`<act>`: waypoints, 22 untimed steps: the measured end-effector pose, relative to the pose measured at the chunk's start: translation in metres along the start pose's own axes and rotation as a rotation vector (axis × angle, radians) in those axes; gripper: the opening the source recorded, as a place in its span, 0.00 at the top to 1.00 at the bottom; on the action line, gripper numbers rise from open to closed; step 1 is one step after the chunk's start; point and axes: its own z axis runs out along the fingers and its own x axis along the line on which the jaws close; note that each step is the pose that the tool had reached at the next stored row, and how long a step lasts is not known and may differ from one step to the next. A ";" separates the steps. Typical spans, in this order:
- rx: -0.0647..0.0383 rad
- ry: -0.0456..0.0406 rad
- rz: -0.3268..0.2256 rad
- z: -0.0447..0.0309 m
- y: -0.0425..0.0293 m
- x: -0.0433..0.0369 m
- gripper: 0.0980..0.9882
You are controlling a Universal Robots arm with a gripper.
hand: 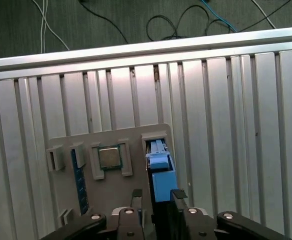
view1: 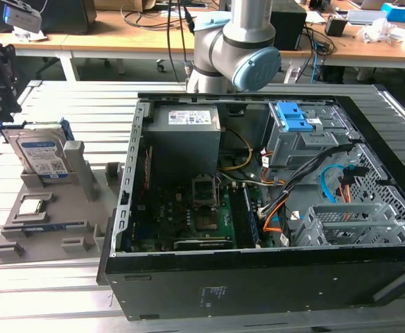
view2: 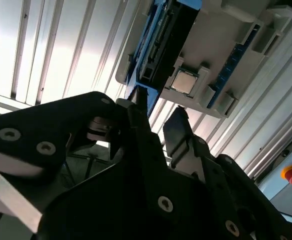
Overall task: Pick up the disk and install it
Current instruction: 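Pick up the disk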
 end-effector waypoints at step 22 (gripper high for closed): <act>-0.011 -0.0041 -0.109 0.0331 -0.0062 -0.0065 0.50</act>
